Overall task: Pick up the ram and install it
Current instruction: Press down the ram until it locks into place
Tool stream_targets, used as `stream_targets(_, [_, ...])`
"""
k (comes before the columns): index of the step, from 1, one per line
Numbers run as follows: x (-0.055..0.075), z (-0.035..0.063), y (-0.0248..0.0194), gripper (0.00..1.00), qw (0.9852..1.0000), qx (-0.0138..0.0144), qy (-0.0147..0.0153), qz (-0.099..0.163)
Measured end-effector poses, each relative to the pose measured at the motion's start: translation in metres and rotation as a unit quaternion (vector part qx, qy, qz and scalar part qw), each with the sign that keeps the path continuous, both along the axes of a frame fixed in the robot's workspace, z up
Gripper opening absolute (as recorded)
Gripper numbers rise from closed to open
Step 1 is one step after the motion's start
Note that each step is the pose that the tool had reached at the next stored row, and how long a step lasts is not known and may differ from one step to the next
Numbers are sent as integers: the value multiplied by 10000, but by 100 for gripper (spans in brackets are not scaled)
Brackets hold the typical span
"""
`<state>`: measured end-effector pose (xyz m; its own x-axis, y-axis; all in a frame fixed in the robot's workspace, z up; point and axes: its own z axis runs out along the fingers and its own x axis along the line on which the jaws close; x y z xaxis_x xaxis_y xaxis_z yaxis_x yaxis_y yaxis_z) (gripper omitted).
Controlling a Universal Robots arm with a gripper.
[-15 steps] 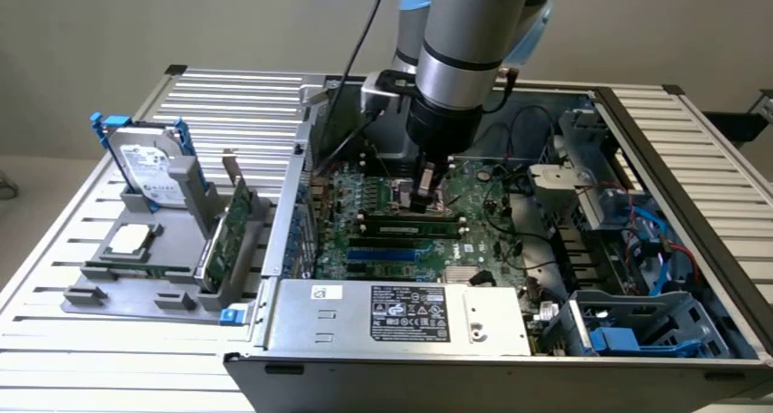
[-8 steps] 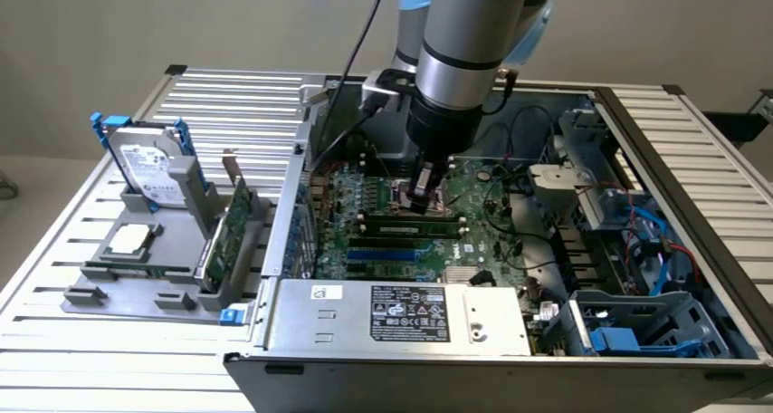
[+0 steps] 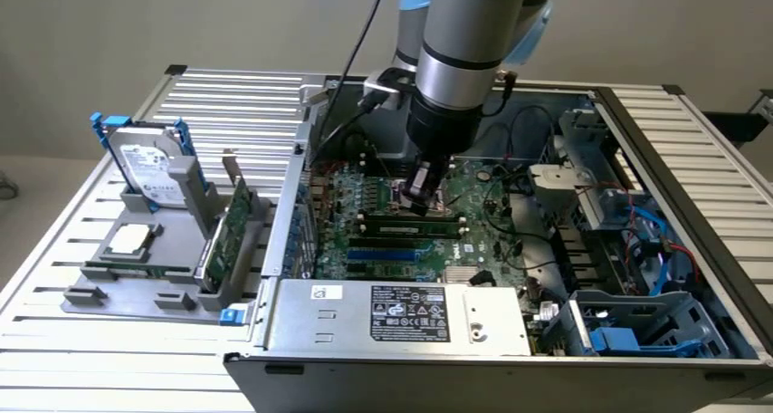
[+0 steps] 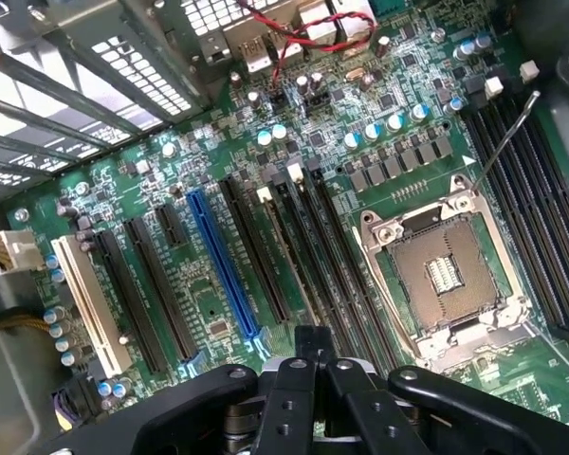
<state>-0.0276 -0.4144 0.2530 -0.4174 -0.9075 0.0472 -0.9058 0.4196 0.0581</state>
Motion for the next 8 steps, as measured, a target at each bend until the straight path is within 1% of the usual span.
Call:
stream_targets(4, [0, -4, 0, 11, 9997, -32, -12, -242])
stream_targets(8, [0, -8, 0, 11, 9988, -66, -23, -488])
